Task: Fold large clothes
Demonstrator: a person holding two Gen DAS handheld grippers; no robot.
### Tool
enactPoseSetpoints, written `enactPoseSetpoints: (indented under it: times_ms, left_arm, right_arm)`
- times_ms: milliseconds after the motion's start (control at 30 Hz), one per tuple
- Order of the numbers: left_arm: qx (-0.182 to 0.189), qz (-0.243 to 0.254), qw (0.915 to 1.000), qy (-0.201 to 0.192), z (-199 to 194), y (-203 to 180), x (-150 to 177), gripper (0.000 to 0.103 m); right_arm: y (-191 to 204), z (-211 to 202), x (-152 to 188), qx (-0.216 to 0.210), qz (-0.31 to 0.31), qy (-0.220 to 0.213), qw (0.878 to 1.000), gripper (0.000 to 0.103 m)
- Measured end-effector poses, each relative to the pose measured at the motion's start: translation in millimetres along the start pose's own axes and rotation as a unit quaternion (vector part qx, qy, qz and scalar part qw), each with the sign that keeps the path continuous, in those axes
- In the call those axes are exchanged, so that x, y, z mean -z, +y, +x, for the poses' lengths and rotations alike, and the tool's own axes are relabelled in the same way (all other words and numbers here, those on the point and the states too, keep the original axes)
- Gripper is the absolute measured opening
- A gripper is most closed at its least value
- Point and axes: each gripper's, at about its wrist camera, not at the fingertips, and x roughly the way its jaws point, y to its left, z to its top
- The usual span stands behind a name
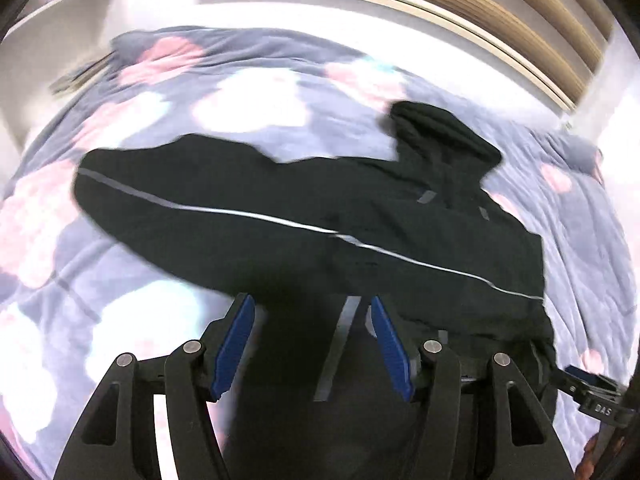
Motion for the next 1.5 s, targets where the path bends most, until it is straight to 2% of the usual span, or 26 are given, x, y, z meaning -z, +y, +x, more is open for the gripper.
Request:
enactPoseSetpoints:
  times_ms: [100,200,367,433,567,667,867,1000,1033,1067,1100,1167,1233,1300,1367,1433,1500]
  left_arm:
    - [-0.033,-0.023,0.9992,-0.001,-1,62,-7,0.063]
    - [-0.051,-0.058,0.9970,0.000,10,119,-19,0.063]
    - [-0.067,-0.156,0.9854,-0.007,49,234,-57,0.063]
    - [-0.047,-0.203,0.9781,-0.013,69,274,-67,0.063]
    - [-0.001,-0.317,0.9479,-0.029,111,357,-77,0.063]
    - [0.020,-0.362,0.9312,-0.035,139,387,-77,0.063]
    - [0.064,-0.401,0.9136,-0.024,187,412,-75,0.067]
    - [0.073,-0.407,0.9099,-0.035,196,415,-78,0.067]
    - [0.078,-0.404,0.9104,-0.041,196,415,-81,0.060]
    - [0.082,-0.399,0.9123,-0.044,194,413,-82,0.030]
    - [0.081,-0.381,0.9201,-0.046,189,408,-87,0.022]
    - [0.062,-0.353,0.9315,-0.061,172,397,-92,0.016]
    - [0.043,-0.334,0.9377,-0.083,146,387,-94,0.014]
    - [0.013,-0.325,0.9381,-0.118,104,375,-86,0.013]
    - [-0.009,-0.330,0.9345,-0.133,77,369,-72,0.013]
    - [-0.031,-0.340,0.9320,-0.121,69,368,-54,0.013]
    - [-0.051,-0.346,0.9328,-0.087,76,369,-39,0.013]
  right_arm:
    - [17,7,8,-0.010,0.021,-0.001,1.000,0.071]
    - [32,17,13,0.000,0.027,0.007,1.000,0.071]
    - [49,37,14,0.033,0.024,0.032,0.999,0.071]
    - [54,47,13,0.045,0.020,0.048,0.998,0.071]
    - [62,67,11,0.062,0.011,0.073,0.995,0.071]
    - [71,87,7,0.061,0.000,0.096,0.994,0.071]
    - [95,111,1,0.059,-0.035,0.119,0.990,0.071]
    - [109,118,-2,0.058,-0.058,0.122,0.989,0.071]
    - [114,120,-5,0.056,-0.062,0.122,0.989,0.071]
    - [119,123,-8,0.052,-0.066,0.120,0.989,0.071]
    - [124,124,-11,0.049,-0.070,0.117,0.989,0.071]
    - [144,127,-24,0.041,-0.091,0.102,0.990,0.071]
    - [166,130,-37,0.026,-0.112,0.085,0.990,0.071]
    - [190,133,-51,0.015,-0.135,0.061,0.989,0.071]
    - [218,142,-68,0.013,-0.157,0.034,0.987,0.071]
    - [238,154,-83,0.009,-0.166,0.018,0.986,0.071]
    - [254,170,-98,0.012,-0.173,0.005,0.985,0.071]
